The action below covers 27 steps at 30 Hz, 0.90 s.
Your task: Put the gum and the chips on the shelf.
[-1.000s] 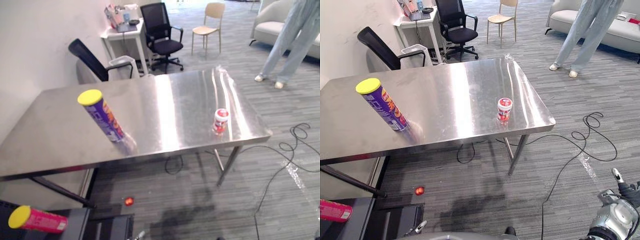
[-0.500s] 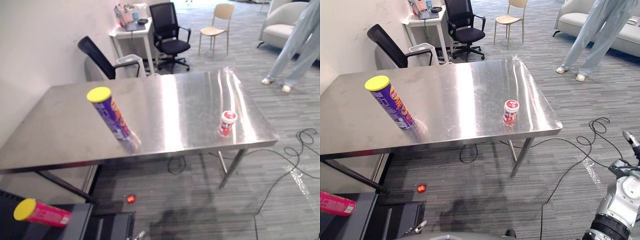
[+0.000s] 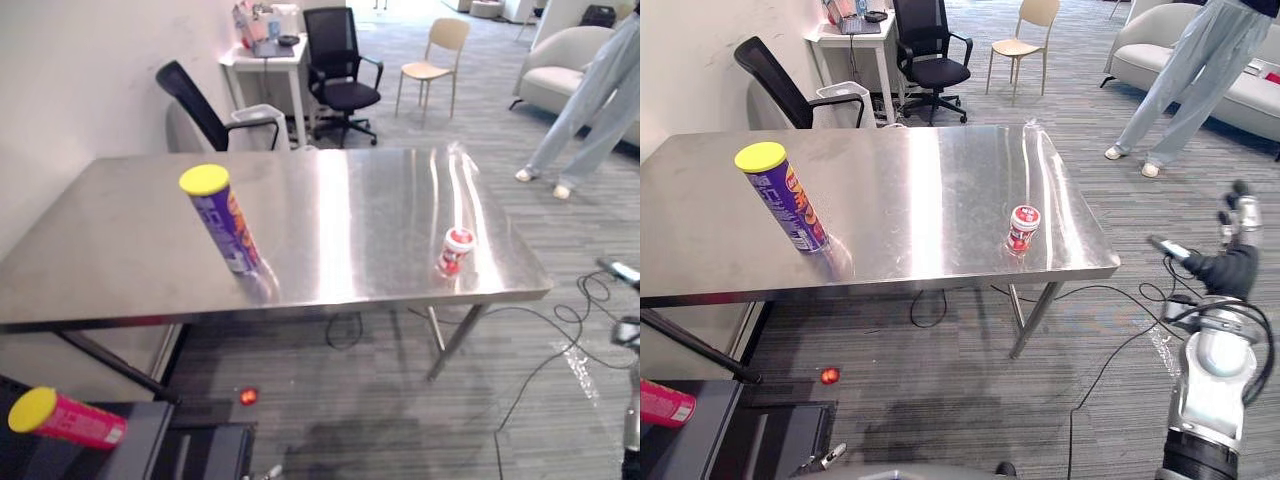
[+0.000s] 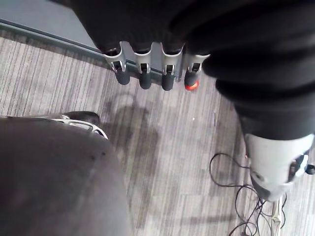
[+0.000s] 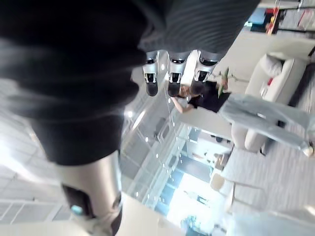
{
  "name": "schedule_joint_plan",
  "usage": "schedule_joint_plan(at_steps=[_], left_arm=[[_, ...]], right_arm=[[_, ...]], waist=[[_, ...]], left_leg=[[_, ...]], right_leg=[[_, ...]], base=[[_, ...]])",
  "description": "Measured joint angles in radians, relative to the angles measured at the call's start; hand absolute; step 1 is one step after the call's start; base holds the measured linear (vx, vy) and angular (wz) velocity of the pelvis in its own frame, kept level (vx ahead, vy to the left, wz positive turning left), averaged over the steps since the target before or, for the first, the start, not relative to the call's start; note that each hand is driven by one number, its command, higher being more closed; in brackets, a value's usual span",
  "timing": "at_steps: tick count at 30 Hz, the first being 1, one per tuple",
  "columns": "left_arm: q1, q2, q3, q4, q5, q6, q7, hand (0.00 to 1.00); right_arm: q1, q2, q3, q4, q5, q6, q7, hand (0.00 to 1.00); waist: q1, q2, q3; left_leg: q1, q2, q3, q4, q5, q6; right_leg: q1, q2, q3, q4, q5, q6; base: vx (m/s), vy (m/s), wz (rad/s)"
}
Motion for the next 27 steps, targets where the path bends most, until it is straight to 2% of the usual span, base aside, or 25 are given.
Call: schedule_joint_plan(at_steps=[5, 10, 15, 21, 27], left_arm=[[0.002, 0.001, -0.008, 0.000, 0.000, -0.006, -0.002, 0.00], [0.001, 0.000, -0.012, -0.001, -0.004, -0.006, -0.005, 0.00], [-0.002, 0.001, -0.013, -0.011, -0.005, -0.006, 0.001, 0.00], [-0.001, 0.002, -0.015, -0.029, -0.005, -0.006, 0.010, 0.00], [-0.001, 0.001, -0.016, -0.029, -0.004, -0.006, 0.013, 0.00]], right_arm=[[0.014, 0.000, 0.082, -0.011, 0.009, 0.000, 0.048, 0.00], [0.020, 0.004, 0.122, -0.010, 0.019, 0.000, 0.053, 0.00], [0.009, 0.032, 0.149, 0.010, 0.019, 0.001, 0.033, 0.00], [-0.050, 0.034, 0.161, 0.081, 0.021, 0.002, 0.024, 0.00], [-0.107, 0.042, 0.192, 0.160, 0.043, 0.002, -0.013, 0.00]], waist=[[0.004, 0.005, 0.006], [0.007, 0.017, 0.033], [0.017, 0.015, 0.063], [0.028, 0.010, 0.068], [0.039, 0.017, 0.075]], left_leg=[[-0.035, 0.002, -0.008, 0.016, 0.000, 0.000], [-0.049, 0.004, -0.019, 0.020, 0.000, 0.000], [-0.061, 0.006, -0.023, 0.030, 0.000, 0.000], [-0.061, 0.005, -0.024, 0.034, -0.001, 0.000], [-0.060, 0.005, -0.025, 0.039, -0.001, 0.000]], right_leg=[[-0.025, 0.000, -0.003, 0.003, 0.002, 0.002], [-0.031, 0.000, -0.011, 0.005, 0.002, 0.002], [-0.041, 0.000, -0.012, 0.013, 0.002, 0.001], [-0.043, -0.003, -0.011, 0.021, 0.002, 0.000], [-0.041, -0.003, -0.011, 0.021, 0.002, 0.000]], base=[[-0.01, -0.009, 0.04], [0.00, -0.007, 0.05], [0.00, 0.001, 0.01], [0.00, 0.000, 0.00], [-0.01, -0.001, 0.00]])
